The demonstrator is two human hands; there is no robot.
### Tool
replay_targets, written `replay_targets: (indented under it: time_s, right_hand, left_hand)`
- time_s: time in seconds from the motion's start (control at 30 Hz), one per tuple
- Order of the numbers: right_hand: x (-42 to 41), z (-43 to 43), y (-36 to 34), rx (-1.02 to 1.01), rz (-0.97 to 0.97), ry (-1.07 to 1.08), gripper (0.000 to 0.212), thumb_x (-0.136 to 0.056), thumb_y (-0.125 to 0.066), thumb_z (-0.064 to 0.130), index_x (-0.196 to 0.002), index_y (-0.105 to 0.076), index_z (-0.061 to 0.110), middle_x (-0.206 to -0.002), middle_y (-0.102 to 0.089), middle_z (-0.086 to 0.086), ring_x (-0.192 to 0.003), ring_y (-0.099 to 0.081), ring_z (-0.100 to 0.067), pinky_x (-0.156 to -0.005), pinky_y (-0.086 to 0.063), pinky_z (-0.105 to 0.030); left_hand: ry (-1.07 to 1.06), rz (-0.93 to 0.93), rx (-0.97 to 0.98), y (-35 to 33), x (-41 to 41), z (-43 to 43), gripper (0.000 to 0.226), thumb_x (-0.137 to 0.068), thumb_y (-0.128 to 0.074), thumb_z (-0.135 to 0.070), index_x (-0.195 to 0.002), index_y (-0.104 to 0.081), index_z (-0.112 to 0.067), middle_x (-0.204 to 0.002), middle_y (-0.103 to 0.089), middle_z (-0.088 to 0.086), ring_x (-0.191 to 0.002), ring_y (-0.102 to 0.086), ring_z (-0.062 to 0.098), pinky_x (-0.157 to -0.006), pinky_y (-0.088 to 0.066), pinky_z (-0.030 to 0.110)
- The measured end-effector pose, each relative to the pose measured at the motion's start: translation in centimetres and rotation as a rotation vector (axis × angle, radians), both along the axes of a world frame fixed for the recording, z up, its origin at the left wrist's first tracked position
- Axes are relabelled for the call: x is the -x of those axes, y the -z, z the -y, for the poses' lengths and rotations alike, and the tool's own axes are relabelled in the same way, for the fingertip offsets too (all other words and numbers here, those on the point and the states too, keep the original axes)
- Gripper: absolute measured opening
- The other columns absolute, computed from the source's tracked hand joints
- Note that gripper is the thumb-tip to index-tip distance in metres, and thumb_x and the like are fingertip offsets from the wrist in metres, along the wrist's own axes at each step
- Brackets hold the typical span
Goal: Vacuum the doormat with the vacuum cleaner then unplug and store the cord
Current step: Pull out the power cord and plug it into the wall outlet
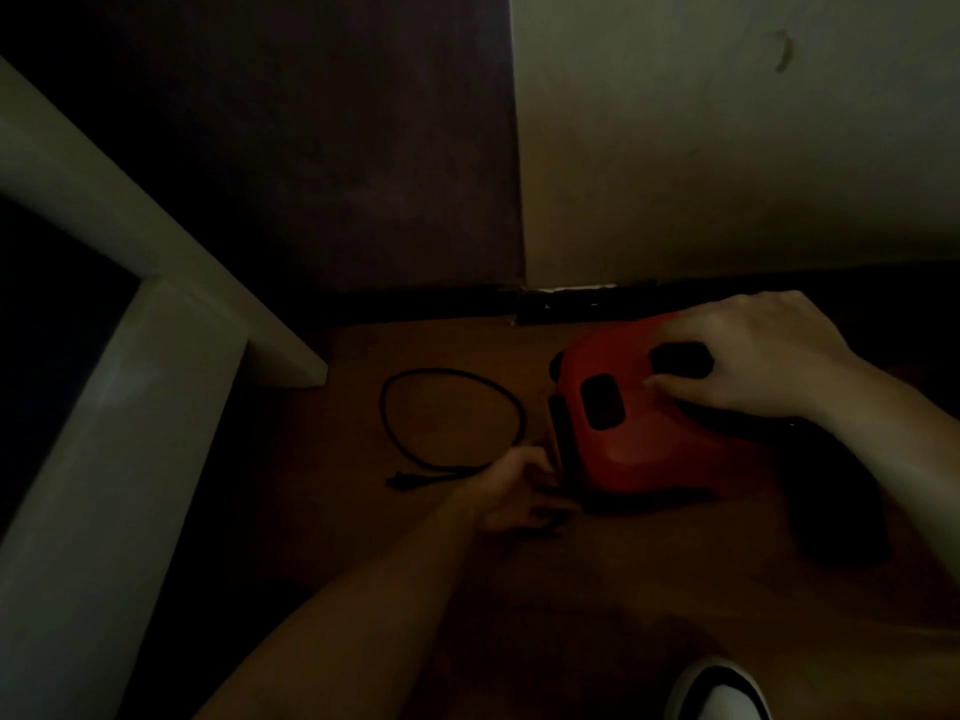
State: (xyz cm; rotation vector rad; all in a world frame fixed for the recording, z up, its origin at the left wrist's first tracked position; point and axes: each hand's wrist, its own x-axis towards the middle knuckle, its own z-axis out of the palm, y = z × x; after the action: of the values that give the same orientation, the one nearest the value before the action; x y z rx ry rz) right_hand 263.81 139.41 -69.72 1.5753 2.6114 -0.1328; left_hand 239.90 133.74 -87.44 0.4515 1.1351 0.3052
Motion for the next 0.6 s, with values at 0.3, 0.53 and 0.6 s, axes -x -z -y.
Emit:
replay_targets:
  time_s: [0.3, 0.53, 0.6]
  right_hand:
    - [0.1, 0.1, 0.1, -0.011, 0.01, 0.015, 0.056, -0.078, -0.037, 0.079, -0.121, -0.062, 0.053, -0.128, -0.067, 0.02, -0.112, -0.067, -0.017, -0.075, -0.041, -0.032]
    - [0.2, 0.2, -0.1, -0.005, 0.037, 0.011, 0.048, -0.084, -0.044, 0.077, -0.123, -0.059, 0.054, -0.131, -0.064, 0.024, -0.116, -0.064, -0.014, -0.079, -0.044, -0.033]
    - [0.2, 0.2, -0.2, 0.001, 0.026, 0.005, 0.046, -0.085, -0.045, 0.077, -0.123, -0.059, 0.055, -0.131, -0.063, 0.024, -0.116, -0.064, -0.013, -0.077, -0.041, -0.032]
  left_hand:
    - [-0.158, 0.055, -0.143, 0.4, -0.3, -0.3, 0.064, -0.054, -0.054, -0.017, -0.117, -0.058, -0.029, -0.098, -0.056, 0.005, -0.083, -0.054, 0.021, -0.07, -0.044, 0.034]
    - [-0.193, 0.017, -0.327, -0.7, -0.4, -2.1, 0.099, -0.052, -0.058, -0.022, -0.148, -0.036, -0.027, -0.144, -0.048, 0.011, -0.126, -0.05, 0.033, -0.087, -0.05, 0.048]
    - [-0.165, -0.039, -0.408, -1.3, -0.3, -2.7, 0.1, -0.051, -0.062, -0.025, -0.148, -0.038, -0.027, -0.146, -0.048, 0.01, -0.133, -0.046, 0.034, -0.104, -0.043, 0.056]
